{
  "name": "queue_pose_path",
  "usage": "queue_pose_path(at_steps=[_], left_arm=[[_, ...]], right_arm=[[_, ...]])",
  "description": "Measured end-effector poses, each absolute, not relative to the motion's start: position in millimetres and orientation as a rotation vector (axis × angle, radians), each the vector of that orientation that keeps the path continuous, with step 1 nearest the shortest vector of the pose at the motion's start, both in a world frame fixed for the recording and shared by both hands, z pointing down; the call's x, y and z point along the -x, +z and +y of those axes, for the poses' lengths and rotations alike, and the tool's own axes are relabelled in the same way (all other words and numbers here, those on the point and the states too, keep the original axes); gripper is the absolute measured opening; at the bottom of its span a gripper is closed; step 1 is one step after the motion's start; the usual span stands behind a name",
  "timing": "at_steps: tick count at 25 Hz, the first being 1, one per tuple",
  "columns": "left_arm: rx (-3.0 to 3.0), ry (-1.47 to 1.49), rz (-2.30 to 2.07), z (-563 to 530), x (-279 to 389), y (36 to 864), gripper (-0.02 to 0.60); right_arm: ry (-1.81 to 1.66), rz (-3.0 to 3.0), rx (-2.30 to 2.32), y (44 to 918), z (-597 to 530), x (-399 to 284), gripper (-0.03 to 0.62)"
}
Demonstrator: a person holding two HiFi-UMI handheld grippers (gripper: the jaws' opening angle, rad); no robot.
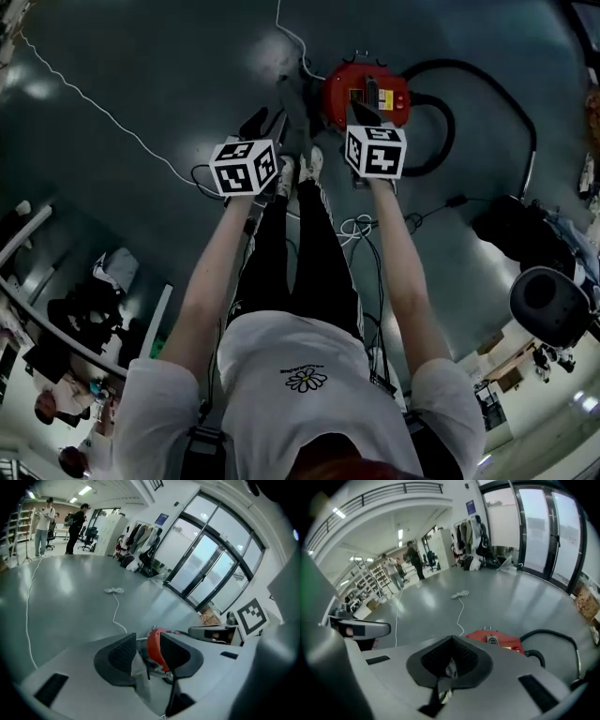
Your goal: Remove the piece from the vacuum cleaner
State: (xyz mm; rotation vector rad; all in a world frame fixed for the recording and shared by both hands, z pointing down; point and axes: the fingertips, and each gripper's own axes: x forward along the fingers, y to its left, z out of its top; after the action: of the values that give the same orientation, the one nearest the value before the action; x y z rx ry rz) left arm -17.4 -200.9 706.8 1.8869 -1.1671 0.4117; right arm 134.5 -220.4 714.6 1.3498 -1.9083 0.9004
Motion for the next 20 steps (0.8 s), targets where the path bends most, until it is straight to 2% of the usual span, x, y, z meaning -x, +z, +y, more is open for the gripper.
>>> queue_pose_path(at_steps=[4, 7, 10, 14, 20], left_arm=[[-1.735, 0.553, -1.100, -192.2, 0.8, 814.5, 0.143], [-1.652, 0.598, -1.083, -200.3, -21.9, 872.4, 0.143], [-1.646, 0.612, -1.134, -219.8, -34.5, 895.8, 0.143], [-1.622, 0.692, -1.210, -230.8, -32.9, 917.0, 0.143], [-1.392, 0.646, -1.296, -227.7, -24.6, 945.3, 0.143]], right_arm=[[1.022, -1.758, -1.173, 839.5, -229.5, -139.8, 0.009], [0.994, -1.641, -1.042, 902.2, -228.8, -151.9, 0.009], [0.979, -1.610, -1.004, 914.9, -231.2, -156.2, 0.009], [1.125, -1.515, -0.893, 914.8, -234.0, -151.6, 0.009], [1.157, -1.430, -0.849, 911.9, -227.6, -150.6, 0.009]])
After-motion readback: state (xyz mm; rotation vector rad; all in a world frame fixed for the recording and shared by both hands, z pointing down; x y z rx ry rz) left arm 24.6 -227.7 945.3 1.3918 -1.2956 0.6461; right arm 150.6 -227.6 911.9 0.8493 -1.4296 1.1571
